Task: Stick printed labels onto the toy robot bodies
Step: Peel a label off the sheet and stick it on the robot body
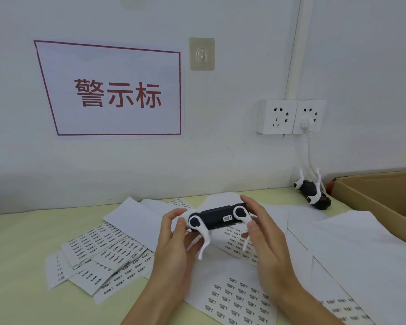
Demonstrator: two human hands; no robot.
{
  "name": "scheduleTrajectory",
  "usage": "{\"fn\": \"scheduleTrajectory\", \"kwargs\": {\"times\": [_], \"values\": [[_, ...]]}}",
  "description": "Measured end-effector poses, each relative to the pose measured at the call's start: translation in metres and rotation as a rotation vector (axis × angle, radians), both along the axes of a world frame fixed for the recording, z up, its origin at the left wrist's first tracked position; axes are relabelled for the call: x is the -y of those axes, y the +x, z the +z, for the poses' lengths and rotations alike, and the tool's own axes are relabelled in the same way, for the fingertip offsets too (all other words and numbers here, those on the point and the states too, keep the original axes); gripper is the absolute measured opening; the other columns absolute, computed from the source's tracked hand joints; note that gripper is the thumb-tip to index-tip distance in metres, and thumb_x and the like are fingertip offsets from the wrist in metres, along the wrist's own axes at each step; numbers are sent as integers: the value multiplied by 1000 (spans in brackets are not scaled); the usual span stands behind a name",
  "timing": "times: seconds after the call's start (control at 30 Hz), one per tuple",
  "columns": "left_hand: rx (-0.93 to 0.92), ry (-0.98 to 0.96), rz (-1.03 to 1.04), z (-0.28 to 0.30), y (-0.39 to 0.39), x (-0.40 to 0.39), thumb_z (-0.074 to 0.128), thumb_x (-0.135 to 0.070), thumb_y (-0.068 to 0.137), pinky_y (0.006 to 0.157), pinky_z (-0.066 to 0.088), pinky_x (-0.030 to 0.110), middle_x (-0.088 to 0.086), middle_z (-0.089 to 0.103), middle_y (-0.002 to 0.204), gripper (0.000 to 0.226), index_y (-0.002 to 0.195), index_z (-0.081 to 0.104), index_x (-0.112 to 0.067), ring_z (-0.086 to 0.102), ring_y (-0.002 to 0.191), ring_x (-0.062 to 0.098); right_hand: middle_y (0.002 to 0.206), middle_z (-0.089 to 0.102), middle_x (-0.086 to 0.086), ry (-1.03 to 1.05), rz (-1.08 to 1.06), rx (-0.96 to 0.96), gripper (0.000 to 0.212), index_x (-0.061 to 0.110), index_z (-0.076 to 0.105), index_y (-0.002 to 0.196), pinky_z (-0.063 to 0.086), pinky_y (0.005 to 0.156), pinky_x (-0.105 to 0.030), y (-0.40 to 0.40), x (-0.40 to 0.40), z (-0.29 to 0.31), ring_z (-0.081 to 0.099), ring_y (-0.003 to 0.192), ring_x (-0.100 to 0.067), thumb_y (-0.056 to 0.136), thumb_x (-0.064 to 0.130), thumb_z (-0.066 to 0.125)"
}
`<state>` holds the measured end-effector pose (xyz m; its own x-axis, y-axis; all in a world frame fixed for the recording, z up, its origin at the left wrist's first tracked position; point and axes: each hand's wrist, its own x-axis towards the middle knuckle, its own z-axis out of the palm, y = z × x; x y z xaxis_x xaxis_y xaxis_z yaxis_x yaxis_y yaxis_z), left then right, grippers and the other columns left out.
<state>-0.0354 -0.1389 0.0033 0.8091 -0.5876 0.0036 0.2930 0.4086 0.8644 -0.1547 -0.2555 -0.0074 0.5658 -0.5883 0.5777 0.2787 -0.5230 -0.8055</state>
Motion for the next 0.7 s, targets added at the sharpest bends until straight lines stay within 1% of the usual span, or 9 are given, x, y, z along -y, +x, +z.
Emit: {"fn": "scheduleTrajectory", "kwargs": {"times": [0.07,0.13,0.2,0.33,0.47,0.53,0.6,0.63,0.7], "values": [[8,42,20,-1,1,1,41,-25,109,59,50,31,16,74,103,25,100,64,-25,69,86,28,132,60,11,-134,-27,-5,43,30,48,144,45,97,-21,0,-3,-1,55,126,-14,101,33,41],[11,62,34,0,1,0,43,-25,108,59,46,33,18,73,104,24,98,65,-25,67,85,30,133,58,9,-199,-41,-8,43,31,46,144,45,92,-19,1,-5,-1,55,125,-18,101,34,42],[12,75,40,1,1,0,44,-25,108,58,46,33,17,74,103,25,96,66,-27,68,83,29,133,57,8,-212,-46,-2,44,34,46,143,45,91,-19,0,-5,-1,56,125,-18,100,38,41],[14,84,39,2,0,-1,46,-26,107,61,48,34,14,75,100,26,93,68,-28,69,81,26,133,56,8,-224,-54,-1,42,35,47,142,45,96,-22,1,-4,-1,55,126,-19,100,38,41],[17,73,36,2,-1,0,48,-27,106,60,50,33,13,76,97,23,95,69,-27,71,76,21,133,56,10,-215,-62,8,40,33,48,139,44,96,-17,0,-4,-1,55,126,-17,100,40,42],[8,65,25,2,0,1,50,-26,105,62,51,33,12,75,99,21,97,70,-24,70,76,20,130,56,11,-192,-67,12,38,35,48,135,44,92,-14,0,-5,0,56,121,-16,99,43,41],[-14,17,-16,2,1,0,57,-28,97,64,50,34,10,73,100,17,96,73,-22,69,76,18,125,58,9,-139,-69,24,36,36,50,131,45,87,-13,1,-6,1,58,115,-16,98,46,40],[-18,-6,-40,3,0,0,63,-33,89,65,49,35,7,72,100,17,96,74,-22,68,76,17,123,59,8,-118,-77,31,36,36,51,129,45,86,-13,1,-5,1,58,114,-16,97,47,40],[51,26,-51,3,-3,0,73,-44,75,72,54,37,-3,73,103,30,101,73,-28,70,86,15,121,59,7,-124,-92,31,34,35,52,126,44,86,-13,2,-5,1,57,113,-15,96,46,40]]}}
